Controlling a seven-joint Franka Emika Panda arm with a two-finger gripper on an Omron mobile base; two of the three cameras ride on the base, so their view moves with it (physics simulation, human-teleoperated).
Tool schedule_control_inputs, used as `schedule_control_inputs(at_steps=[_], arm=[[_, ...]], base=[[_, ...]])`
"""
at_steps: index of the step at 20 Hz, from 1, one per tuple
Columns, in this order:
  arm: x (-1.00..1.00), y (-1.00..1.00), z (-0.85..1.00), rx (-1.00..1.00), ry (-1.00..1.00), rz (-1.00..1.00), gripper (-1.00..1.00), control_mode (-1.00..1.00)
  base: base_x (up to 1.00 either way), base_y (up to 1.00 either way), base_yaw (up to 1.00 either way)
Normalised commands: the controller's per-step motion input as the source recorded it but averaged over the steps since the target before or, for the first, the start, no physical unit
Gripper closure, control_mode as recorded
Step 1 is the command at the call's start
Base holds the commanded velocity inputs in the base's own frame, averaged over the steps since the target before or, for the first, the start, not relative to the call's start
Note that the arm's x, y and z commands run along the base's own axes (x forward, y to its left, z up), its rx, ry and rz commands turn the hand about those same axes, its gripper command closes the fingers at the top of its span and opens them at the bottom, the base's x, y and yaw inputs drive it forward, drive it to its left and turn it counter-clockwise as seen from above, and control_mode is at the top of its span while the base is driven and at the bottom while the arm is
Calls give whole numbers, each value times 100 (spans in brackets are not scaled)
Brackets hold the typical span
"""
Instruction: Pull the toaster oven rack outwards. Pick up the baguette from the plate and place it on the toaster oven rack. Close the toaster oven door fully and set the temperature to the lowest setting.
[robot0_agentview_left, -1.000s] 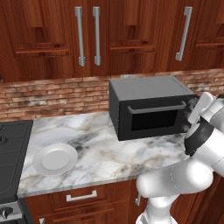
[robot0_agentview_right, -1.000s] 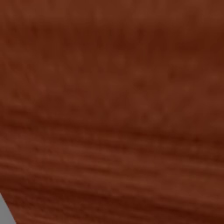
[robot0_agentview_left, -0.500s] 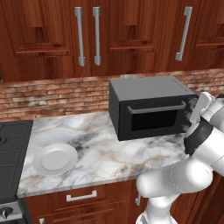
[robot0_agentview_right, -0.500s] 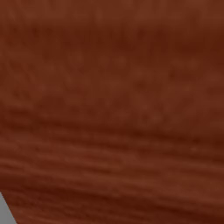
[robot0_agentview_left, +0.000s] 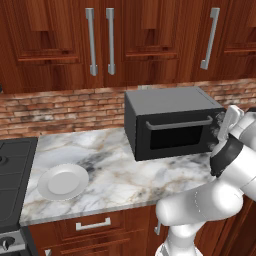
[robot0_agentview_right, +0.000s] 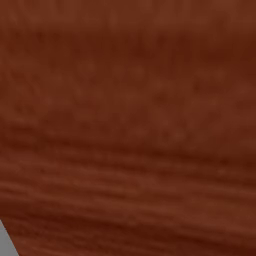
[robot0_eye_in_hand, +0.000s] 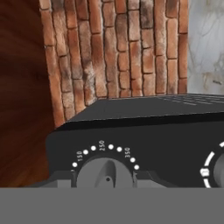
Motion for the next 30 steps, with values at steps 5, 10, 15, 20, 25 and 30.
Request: schedule_control_inputs(at_steps=[5,10,15,20,25,30], arm=[[16,2,0,-23,-6,0,100,-100],[3,10,1,-24,-12,0,100,-100],[0,4,18,-19,-4,0,100,-100],[0,3,26,-16,0,0,100,-100],[0,0,0,-14,0,0,100,-100],[0,0,-23,-14,-9,0,100,-100]], base=[[0,0,0],[0,0,0],[0,0,0],[0,0,0],[0,0,0],[0,0,0]])
